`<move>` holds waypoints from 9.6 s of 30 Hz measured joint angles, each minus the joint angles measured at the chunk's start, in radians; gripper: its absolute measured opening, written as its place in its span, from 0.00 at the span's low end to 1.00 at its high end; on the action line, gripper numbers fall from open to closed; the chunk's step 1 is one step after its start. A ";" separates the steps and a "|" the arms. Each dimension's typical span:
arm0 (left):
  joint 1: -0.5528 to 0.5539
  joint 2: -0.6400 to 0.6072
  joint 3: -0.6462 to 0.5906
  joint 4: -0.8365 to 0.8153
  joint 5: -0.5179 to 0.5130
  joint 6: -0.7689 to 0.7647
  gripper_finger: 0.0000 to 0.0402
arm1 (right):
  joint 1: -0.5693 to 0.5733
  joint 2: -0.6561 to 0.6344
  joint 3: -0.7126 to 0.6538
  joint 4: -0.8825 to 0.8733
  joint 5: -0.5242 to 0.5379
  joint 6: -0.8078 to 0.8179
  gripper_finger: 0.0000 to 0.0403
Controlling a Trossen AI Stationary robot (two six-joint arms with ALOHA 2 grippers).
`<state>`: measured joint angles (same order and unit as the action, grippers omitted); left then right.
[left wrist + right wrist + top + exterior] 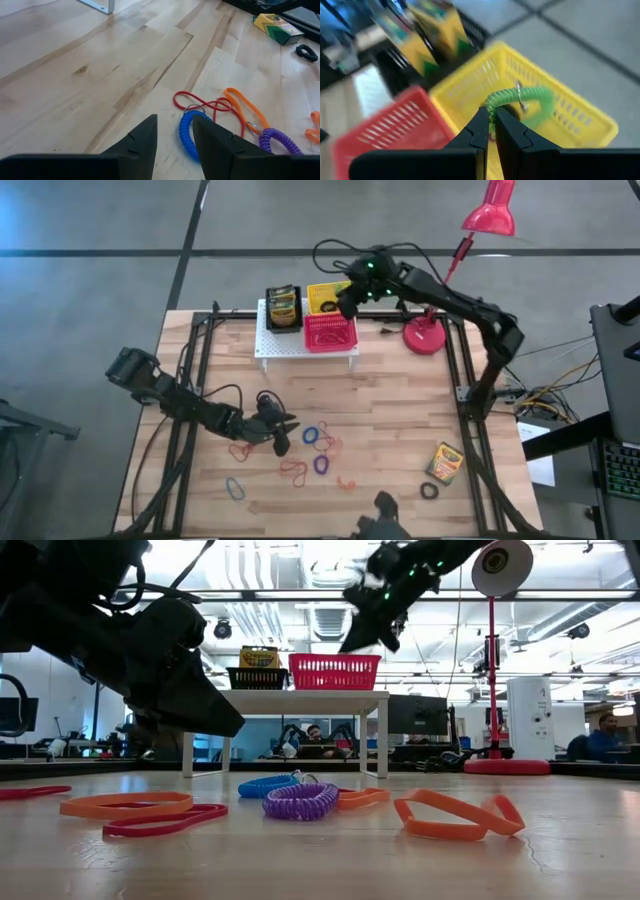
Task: Pick & Place Office Desk Supplies
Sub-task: Put the green spring keychain into the yellow bin on the shelf, then put the blue spring keychain into the yellow bin on the shelf, then put the orange rubber band into the red bin on the shelf
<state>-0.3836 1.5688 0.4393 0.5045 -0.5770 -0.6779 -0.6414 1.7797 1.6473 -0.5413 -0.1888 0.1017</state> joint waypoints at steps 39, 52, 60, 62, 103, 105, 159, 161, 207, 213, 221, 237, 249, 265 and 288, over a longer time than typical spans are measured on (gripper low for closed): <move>-0.001 0.000 0.001 0.000 0.000 -0.004 0.33 | 0.820 -0.442 -0.509 0.051 0.427 -0.046 0.31; -0.001 0.000 0.001 0.000 -0.008 0.000 0.33 | 0.898 -0.189 -0.853 0.689 0.443 0.178 0.28; 0.000 0.000 0.001 0.000 -0.008 0.000 0.33 | 0.820 0.087 -0.649 0.662 0.317 0.197 0.33; 0.000 0.000 0.001 0.000 -0.008 0.000 0.33 | 0.803 0.132 -0.592 0.613 0.275 0.180 0.34; 0.001 0.000 0.000 -0.001 -0.008 0.007 0.33 | 0.794 -0.111 -0.444 0.196 0.360 0.059 0.02; 0.001 0.000 0.000 -0.003 -0.008 0.007 0.33 | 0.791 -0.153 -0.444 0.196 0.395 0.040 0.02; 0.003 0.000 0.000 0.000 -0.018 0.004 0.33 | 0.301 -0.410 -0.253 -0.089 0.091 -0.131 0.28; 0.003 0.000 0.000 0.000 -0.018 0.004 0.33 | 0.415 -0.471 -0.337 -0.049 0.172 -0.109 0.26; 0.006 0.000 0.001 0.001 -0.033 0.004 0.33 | 0.810 0.097 -0.638 0.353 -0.014 -0.342 0.16; 0.006 0.000 0.000 0.000 -0.033 0.004 0.33 | 0.812 0.011 -0.645 0.257 -0.021 -0.291 0.03; 0.006 0.000 0.000 0.000 -0.033 0.004 0.33 | 0.813 -0.205 -0.653 0.263 -0.021 -0.277 0.02; 0.007 0.000 0.000 0.000 -0.034 0.005 0.33 | 0.799 -0.101 -0.655 0.358 -0.074 -0.312 0.19; 0.007 0.000 0.000 0.000 -0.034 0.007 0.33 | 0.801 0.163 -0.522 0.268 -0.083 -0.652 0.45; 0.007 0.000 0.000 0.000 -0.034 0.007 0.33 | 0.800 0.164 -0.417 -0.009 -0.066 -0.617 0.03; 0.007 0.000 0.000 -0.001 -0.034 0.007 0.33 | 0.748 -0.061 -0.475 0.081 -0.076 -0.218 0.15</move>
<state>-0.3771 1.5692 0.4389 0.5040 -0.6106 -0.6706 0.1062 1.7189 1.1728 -0.4603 -0.2644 -0.1164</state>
